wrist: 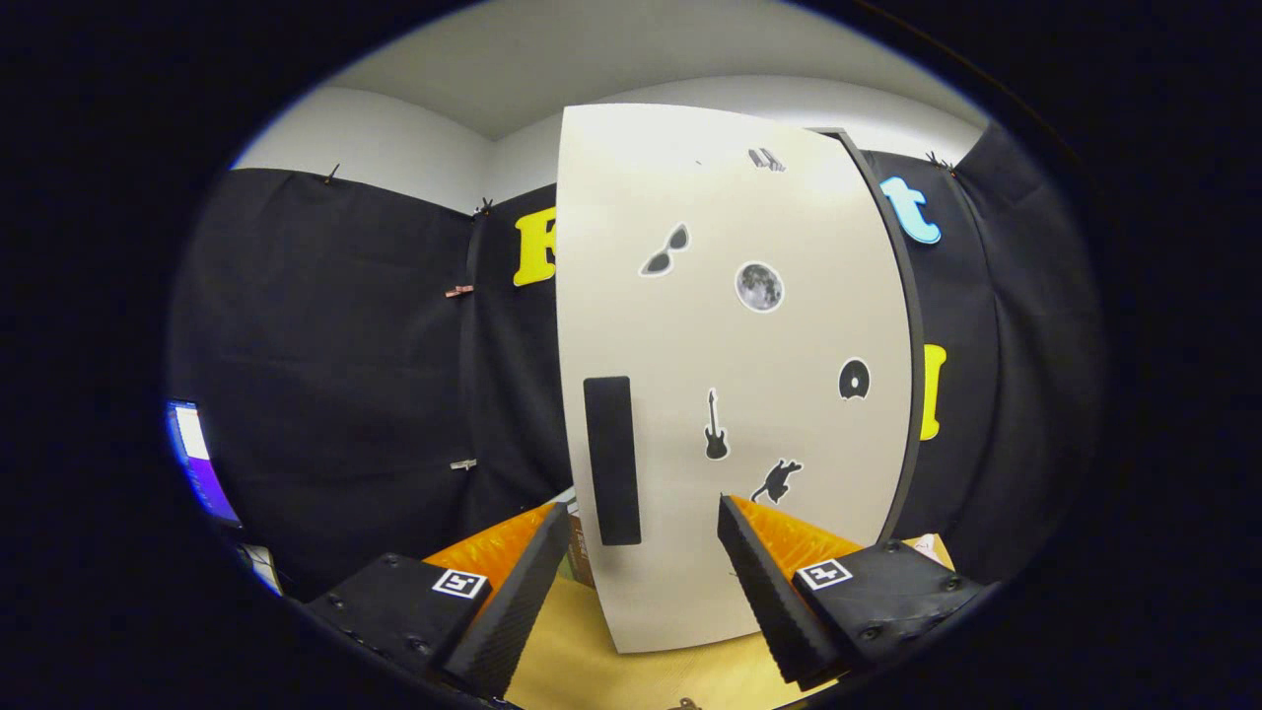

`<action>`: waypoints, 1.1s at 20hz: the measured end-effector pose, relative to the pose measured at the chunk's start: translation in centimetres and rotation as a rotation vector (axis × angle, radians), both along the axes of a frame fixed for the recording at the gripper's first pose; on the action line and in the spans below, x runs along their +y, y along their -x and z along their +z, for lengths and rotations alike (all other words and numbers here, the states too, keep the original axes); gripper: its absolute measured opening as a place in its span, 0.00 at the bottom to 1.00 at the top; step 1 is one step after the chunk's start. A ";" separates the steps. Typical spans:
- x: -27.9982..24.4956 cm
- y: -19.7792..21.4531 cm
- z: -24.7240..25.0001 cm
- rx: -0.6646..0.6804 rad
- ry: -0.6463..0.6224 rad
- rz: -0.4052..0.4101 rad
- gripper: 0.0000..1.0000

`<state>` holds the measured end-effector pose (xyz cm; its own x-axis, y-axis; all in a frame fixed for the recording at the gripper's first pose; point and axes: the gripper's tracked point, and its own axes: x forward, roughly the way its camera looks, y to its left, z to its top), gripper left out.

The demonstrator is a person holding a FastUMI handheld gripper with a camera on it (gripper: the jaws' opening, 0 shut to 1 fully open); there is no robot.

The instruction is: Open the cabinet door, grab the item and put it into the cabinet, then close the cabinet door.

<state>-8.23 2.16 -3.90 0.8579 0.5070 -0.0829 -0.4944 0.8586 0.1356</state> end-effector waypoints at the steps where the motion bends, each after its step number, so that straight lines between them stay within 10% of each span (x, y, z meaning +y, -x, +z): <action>1: 0.5 -0.1 0.8 -0.005 -0.007 -0.004 0.98; 22: -4.9 -0.5 3.6 -0.053 0.073 -0.198 0.97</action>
<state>-7.71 -2.73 -0.30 0.9443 0.3226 -0.0649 -0.3200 0.9462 0.0479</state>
